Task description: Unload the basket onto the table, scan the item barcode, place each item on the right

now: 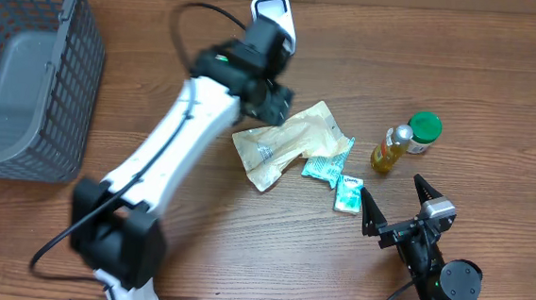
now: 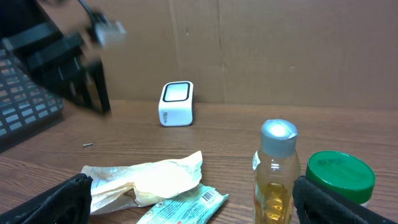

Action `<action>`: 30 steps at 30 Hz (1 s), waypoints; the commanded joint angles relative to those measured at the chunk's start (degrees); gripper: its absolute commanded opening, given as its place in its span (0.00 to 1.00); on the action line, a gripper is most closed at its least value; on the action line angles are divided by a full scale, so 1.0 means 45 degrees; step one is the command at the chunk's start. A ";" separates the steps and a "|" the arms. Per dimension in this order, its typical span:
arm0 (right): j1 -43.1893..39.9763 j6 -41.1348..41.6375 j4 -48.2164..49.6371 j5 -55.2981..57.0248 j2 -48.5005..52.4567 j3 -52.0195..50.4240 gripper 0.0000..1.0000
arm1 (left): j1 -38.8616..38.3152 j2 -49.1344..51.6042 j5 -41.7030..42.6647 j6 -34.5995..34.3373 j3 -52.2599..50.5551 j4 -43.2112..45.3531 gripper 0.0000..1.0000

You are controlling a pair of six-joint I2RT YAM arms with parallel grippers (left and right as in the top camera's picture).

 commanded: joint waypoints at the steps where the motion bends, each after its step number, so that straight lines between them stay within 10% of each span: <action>1: -0.0024 0.0078 0.0039 -0.0010 -0.0141 -0.0136 1.00 | -0.1010 0.1078 0.0243 0.2594 -0.0272 -0.0073 0.75; 12: -0.0024 0.0078 0.0039 -0.0010 -0.0141 -0.0136 1.00 | -0.2176 0.2919 -0.0913 0.3191 -0.0345 -0.0039 0.75; 15: -0.0024 0.0078 0.0039 -0.0015 -0.0141 -0.0136 1.00 | -0.2176 0.3502 -0.1933 0.3181 -0.0340 0.0155 0.21; 17: -0.0024 0.0078 0.0039 -0.0015 -0.0141 -0.0136 1.00 | -0.2166 0.3589 -0.2637 0.2948 -0.0340 0.0165 0.04; 30: -0.0024 0.0078 0.0039 -0.0015 -0.0141 -0.0136 1.00 | -0.1608 0.1467 -0.6013 0.1719 0.0452 0.0607 0.04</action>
